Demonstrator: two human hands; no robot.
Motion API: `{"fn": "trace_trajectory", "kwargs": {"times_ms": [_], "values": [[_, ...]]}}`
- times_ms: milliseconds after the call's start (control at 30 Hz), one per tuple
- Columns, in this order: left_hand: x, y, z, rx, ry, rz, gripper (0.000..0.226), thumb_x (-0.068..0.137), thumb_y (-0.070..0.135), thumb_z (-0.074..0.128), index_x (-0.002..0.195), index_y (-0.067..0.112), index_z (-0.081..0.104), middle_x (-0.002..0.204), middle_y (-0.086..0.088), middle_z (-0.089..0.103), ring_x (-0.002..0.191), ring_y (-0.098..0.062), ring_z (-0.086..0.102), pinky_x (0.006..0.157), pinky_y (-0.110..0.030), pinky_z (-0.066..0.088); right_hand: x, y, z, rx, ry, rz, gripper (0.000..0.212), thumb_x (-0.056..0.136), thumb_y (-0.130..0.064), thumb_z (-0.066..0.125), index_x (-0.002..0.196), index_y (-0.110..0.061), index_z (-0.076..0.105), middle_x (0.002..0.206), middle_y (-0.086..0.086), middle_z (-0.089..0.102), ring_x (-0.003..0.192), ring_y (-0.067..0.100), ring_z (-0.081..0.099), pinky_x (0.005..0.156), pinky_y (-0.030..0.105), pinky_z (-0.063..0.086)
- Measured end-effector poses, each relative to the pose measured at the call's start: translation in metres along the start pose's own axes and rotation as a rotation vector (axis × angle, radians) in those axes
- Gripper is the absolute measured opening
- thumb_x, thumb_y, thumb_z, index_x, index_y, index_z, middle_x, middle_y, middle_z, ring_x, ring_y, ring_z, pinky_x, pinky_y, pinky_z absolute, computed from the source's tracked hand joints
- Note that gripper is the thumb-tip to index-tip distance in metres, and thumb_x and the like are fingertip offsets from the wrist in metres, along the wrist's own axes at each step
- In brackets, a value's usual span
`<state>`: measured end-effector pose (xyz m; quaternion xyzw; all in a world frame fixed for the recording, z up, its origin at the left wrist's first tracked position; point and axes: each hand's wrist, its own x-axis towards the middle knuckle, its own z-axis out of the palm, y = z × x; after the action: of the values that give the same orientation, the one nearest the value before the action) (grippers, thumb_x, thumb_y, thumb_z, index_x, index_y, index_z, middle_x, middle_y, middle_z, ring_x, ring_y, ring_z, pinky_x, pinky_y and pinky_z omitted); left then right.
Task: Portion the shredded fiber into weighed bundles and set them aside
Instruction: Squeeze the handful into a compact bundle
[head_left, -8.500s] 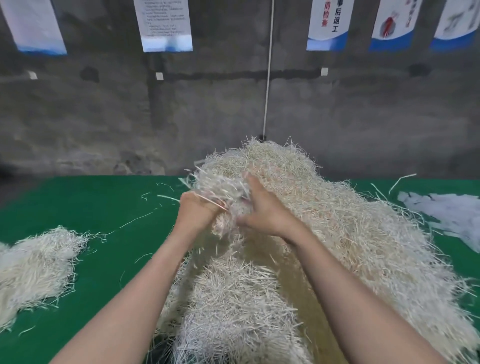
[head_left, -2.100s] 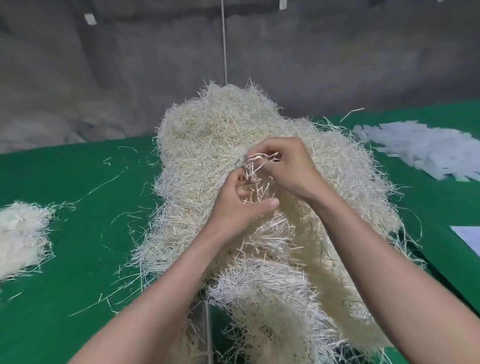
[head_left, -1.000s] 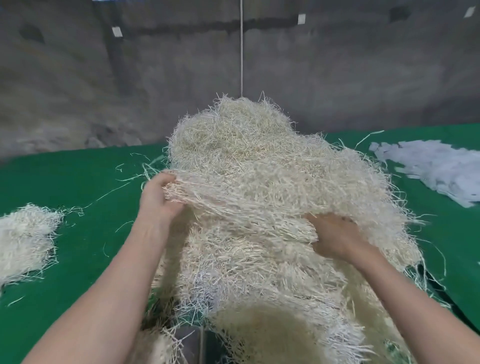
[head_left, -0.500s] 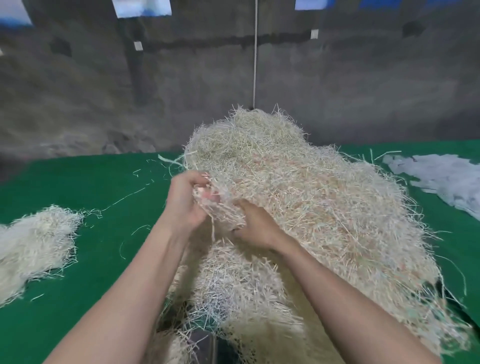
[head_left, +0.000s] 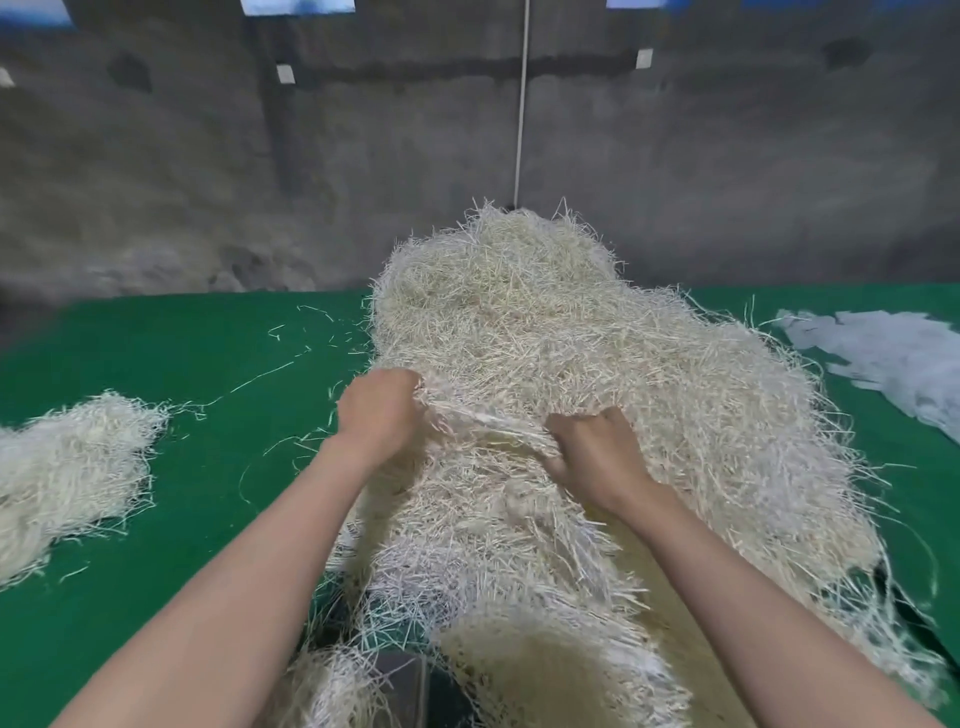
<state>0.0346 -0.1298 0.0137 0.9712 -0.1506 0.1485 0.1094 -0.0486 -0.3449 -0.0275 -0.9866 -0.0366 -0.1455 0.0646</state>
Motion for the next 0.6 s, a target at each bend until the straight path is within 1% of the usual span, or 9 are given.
{"fn": "trace_trajectory", "kwargs": {"times_ms": [100,167,233,300,333,400,467,533,600], "values": [[-0.002,-0.002,0.006,-0.048,-0.007,-0.029,0.007,0.083,0.002,0.060,0.083,0.009,0.062,0.074,-0.004,0.060,0.074,-0.021,0.060,0.064,-0.029,0.040,-0.007,0.008,0.004,-0.017,-0.033,0.038,0.025,0.089,-0.041,0.057,0.076,-0.029,0.040,0.059,-0.008,0.049,0.058,0.001,0.047,0.102,0.037,0.035],[-0.006,-0.006,0.006,-0.105,-0.020,-0.071,0.012,0.082,0.003,0.065,0.074,0.009,0.058,0.067,-0.001,0.056,0.064,-0.014,0.055,0.060,-0.025,0.039,-0.013,0.014,0.003,-0.002,-0.070,0.071,0.026,0.089,-0.042,0.058,0.075,-0.031,0.039,0.063,-0.008,0.051,0.062,0.001,0.049,0.105,0.037,0.032],[-0.006,-0.014,0.007,-0.151,-0.039,-0.120,0.008,0.082,-0.003,0.063,0.084,0.004,0.064,0.074,-0.006,0.061,0.070,-0.018,0.059,0.063,-0.028,0.046,-0.018,0.013,-0.002,-0.022,-0.104,0.087,0.023,0.089,-0.044,0.057,0.079,-0.032,0.041,0.068,-0.010,0.053,0.069,0.004,0.052,0.108,0.039,0.028],[-0.006,-0.017,0.005,-0.206,-0.126,-0.146,0.020,0.082,-0.002,0.063,0.102,-0.001,0.065,0.092,-0.016,0.066,0.080,-0.025,0.061,0.072,-0.032,0.050,-0.018,0.008,-0.011,-0.047,-0.140,0.064,0.018,0.088,-0.042,0.059,0.089,-0.031,0.046,0.075,-0.013,0.053,0.080,0.009,0.055,0.110,0.043,0.028],[-0.007,-0.016,0.004,-0.273,-0.203,-0.151,0.019,0.081,0.002,0.068,0.100,0.000,0.066,0.094,-0.016,0.066,0.083,-0.027,0.063,0.072,-0.032,0.050,-0.017,0.004,-0.018,-0.035,-0.181,0.052,0.023,0.086,-0.043,0.062,0.099,-0.030,0.049,0.082,-0.014,0.053,0.088,0.011,0.055,0.110,0.045,0.027],[-0.008,-0.013,0.001,-0.463,-0.312,-0.177,0.018,0.073,0.010,0.077,0.085,0.007,0.063,0.093,-0.011,0.064,0.093,-0.031,0.064,0.076,-0.033,0.051,-0.009,-0.004,-0.038,0.063,-0.279,0.030,0.058,0.076,-0.051,0.067,0.125,-0.029,0.045,0.103,-0.012,0.052,0.110,0.012,0.049,0.113,0.046,0.021],[-0.009,-0.010,-0.006,-0.594,-0.333,-0.217,0.032,0.069,0.015,0.080,0.093,0.005,0.061,0.101,-0.014,0.063,0.089,-0.026,0.064,0.067,-0.026,0.051,0.000,-0.017,-0.055,0.197,-0.252,-0.020,0.070,0.068,-0.061,0.062,0.127,-0.031,0.041,0.117,-0.014,0.047,0.113,0.007,0.041,0.111,0.039,0.021],[-0.010,-0.007,-0.014,-0.740,-0.357,-0.277,0.060,0.070,0.019,0.079,0.121,0.002,0.053,0.121,-0.014,0.056,0.092,-0.020,0.061,0.072,-0.024,0.049,0.007,-0.035,-0.058,0.250,-0.111,-0.102,0.044,0.074,-0.056,0.058,0.108,-0.031,0.045,0.108,-0.014,0.049,0.102,0.006,0.045,0.104,0.033,0.032],[-0.012,0.000,-0.025,-1.027,-0.452,-0.294,0.057,0.066,0.020,0.078,0.114,0.002,0.055,0.110,-0.007,0.058,0.084,-0.011,0.063,0.072,-0.024,0.050,0.010,-0.056,-0.047,0.280,-0.032,-0.120,0.015,0.086,-0.036,0.056,0.093,-0.026,0.047,0.088,-0.012,0.051,0.080,0.005,0.049,0.093,0.031,0.043]]}}
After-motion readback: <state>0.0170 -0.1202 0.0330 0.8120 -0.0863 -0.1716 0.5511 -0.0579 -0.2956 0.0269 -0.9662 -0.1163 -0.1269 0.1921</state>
